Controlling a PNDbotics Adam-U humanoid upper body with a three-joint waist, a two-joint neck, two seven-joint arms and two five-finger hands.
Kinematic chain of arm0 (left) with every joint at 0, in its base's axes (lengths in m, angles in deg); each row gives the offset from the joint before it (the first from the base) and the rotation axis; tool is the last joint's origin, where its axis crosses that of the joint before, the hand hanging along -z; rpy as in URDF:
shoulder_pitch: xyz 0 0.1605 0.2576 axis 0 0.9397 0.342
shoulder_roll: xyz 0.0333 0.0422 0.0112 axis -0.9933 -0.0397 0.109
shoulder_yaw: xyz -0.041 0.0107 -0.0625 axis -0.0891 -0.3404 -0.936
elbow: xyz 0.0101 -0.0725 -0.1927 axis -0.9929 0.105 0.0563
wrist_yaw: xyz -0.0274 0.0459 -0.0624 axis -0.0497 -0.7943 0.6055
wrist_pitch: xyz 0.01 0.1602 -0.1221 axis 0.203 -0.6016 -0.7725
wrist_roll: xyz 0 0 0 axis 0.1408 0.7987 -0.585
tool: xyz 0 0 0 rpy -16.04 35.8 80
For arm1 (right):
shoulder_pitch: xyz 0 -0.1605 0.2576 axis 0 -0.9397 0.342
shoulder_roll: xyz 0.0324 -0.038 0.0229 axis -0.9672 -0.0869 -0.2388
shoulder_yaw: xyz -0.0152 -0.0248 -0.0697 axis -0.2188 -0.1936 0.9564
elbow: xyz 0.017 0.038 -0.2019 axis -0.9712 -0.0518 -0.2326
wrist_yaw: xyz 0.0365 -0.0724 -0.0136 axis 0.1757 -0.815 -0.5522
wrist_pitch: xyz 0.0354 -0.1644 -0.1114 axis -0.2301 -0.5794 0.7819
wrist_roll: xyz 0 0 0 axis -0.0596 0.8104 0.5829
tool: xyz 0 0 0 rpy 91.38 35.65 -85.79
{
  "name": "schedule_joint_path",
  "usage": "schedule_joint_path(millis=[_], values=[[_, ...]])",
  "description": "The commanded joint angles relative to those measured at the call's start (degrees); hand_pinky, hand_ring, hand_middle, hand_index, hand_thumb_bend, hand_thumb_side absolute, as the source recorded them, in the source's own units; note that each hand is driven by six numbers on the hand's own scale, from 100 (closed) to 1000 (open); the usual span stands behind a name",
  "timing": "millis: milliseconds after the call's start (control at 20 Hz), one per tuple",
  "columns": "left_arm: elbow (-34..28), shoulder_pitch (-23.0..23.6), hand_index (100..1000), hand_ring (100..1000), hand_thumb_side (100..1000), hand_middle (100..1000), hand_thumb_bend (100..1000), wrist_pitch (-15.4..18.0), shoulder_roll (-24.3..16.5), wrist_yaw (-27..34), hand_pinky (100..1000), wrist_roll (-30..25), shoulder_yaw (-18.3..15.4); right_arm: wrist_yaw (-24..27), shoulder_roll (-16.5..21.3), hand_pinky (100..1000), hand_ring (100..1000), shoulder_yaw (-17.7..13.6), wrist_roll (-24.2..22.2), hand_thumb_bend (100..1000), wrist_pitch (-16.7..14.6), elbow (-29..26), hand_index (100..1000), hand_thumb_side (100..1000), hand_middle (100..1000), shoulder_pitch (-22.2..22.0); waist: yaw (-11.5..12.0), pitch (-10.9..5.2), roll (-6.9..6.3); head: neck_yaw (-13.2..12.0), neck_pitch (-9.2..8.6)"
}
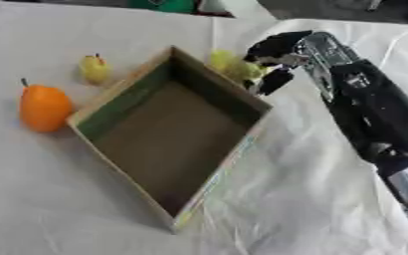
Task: Pick up objects on the table and place them in the box.
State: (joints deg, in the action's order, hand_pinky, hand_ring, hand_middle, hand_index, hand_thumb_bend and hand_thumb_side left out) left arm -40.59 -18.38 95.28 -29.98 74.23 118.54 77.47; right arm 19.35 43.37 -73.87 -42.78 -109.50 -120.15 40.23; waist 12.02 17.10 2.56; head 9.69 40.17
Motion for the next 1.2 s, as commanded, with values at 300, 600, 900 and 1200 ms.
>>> schedule_joint_path(millis=[300, 600, 900, 1200], values=[[-1.0, -0.7, 767, 588, 1000, 586, 100, -0.4, -0.3, 0.0, 480, 0.0, 0.0, 4.2, 0.6, 624, 641, -0.8, 6.5, 100, 5.0, -1.8, 623, 438, 475, 0.1, -0.2, -0.65, -0.39, 0.1, -0.81], [-1.0, -0.7, 767, 587, 1000, 585, 100, -0.5, -0.4, -0.1, 479, 0.0, 0.0, 7.1, 1.0, 601, 597, -0.5, 11.4, 100, 6.6, -1.7, 553, 100, 425, -0.2, -0.3, -0.78, -0.35, 0.0, -0.79], [-1.0, -0.6, 766, 587, 1000, 584, 100, -0.6, -0.4, 0.0, 479, 0.0, 0.0, 9.7, 1.4, 593, 574, -0.7, 14.9, 100, 7.4, -2.0, 535, 126, 405, -0.2, -0.4, -0.98, -0.34, -0.1, -0.75], [-1.0, -0.5, 765, 587, 1000, 584, 100, -0.5, -0.5, 0.0, 479, 0.0, -0.1, 12.5, 2.1, 580, 547, -1.6, 16.6, 100, 9.9, -4.7, 496, 157, 366, -0.1, -0.4, -1.15, -0.49, -0.1, -0.7]])
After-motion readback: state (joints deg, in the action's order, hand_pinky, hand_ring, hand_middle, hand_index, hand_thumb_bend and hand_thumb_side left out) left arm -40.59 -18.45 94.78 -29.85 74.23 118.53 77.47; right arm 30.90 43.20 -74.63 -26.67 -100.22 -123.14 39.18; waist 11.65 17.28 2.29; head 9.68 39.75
